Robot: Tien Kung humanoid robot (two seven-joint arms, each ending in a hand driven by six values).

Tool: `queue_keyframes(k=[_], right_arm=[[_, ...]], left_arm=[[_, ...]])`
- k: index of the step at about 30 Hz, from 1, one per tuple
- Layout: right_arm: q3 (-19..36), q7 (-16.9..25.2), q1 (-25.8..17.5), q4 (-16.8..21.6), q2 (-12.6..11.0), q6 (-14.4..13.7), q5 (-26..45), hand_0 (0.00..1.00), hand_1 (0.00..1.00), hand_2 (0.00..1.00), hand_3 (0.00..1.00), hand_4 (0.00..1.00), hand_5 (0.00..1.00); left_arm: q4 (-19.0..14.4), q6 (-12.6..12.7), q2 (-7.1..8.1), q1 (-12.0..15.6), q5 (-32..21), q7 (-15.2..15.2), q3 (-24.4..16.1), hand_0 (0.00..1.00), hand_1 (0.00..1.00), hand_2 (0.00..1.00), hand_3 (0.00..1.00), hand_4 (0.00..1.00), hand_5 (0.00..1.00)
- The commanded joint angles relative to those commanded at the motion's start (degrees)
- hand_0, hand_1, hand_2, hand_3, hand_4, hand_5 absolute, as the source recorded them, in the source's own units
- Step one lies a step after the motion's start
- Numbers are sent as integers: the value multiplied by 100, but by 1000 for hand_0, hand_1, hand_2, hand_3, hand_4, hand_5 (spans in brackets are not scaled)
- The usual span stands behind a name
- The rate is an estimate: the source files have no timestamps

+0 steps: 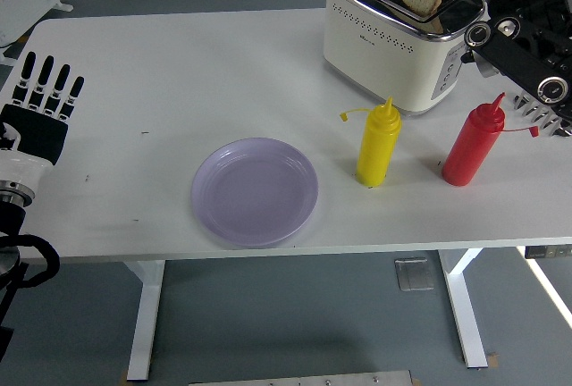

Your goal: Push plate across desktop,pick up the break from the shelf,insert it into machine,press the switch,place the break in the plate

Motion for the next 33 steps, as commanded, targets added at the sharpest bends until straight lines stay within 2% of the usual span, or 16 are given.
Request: queue_keyframes(k=[11, 21, 26, 33], right_arm=[[-632, -16, 339, -280, 238, 208, -417, 551, 540, 493, 396, 153, 2], [-1371, -319, 769, -887, 515, 575, -394, 552, 539, 503, 398, 151, 2], [-1522, -574, 875, -1131, 586, 683, -510, 551, 539, 503, 395, 158, 2], [-1611, -631, 965, -1271, 647, 699, -460, 552, 540, 507, 398, 160, 2]], left_arm=[[-38, -6, 21, -26, -18, -4, 18, 794, 732, 678, 690, 734, 998], [-33, -9, 52, -61, -27, -6, 55, 796, 737, 682, 695, 730, 998], [-36, -11, 63, -70, -32, -7, 74, 797, 736, 683, 696, 729, 998], [-29, -13, 73, -77, -35, -7, 80, 799, 737, 685, 697, 728, 998]])
